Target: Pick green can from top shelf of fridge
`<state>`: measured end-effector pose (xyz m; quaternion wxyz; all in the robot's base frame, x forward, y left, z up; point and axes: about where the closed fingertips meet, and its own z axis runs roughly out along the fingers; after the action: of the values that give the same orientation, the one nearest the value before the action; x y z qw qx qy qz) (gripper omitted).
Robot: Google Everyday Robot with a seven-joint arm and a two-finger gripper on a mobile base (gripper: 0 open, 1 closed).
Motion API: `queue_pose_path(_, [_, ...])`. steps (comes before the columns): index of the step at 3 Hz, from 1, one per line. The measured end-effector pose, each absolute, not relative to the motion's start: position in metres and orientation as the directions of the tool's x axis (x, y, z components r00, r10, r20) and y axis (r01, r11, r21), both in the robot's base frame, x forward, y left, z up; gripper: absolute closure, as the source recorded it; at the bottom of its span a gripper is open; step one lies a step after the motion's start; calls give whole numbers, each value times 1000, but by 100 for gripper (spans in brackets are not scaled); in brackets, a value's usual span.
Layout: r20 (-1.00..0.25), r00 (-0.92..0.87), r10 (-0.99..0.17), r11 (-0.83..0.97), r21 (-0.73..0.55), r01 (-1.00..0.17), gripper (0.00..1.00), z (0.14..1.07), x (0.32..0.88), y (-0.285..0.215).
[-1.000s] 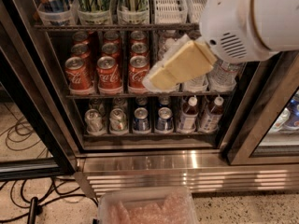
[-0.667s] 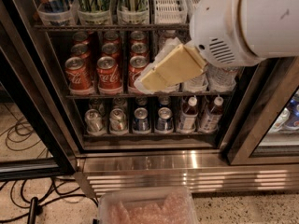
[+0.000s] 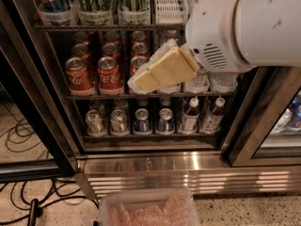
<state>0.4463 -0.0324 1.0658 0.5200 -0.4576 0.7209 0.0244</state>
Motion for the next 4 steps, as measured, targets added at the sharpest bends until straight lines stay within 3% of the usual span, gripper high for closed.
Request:
queue_pose_path(3, [-900, -176, -399, 775, -228, -590, 0, 983, 537, -44])
queue_pose_path(4, [-906, -178, -385, 783, -219, -582, 0, 985, 538, -44])
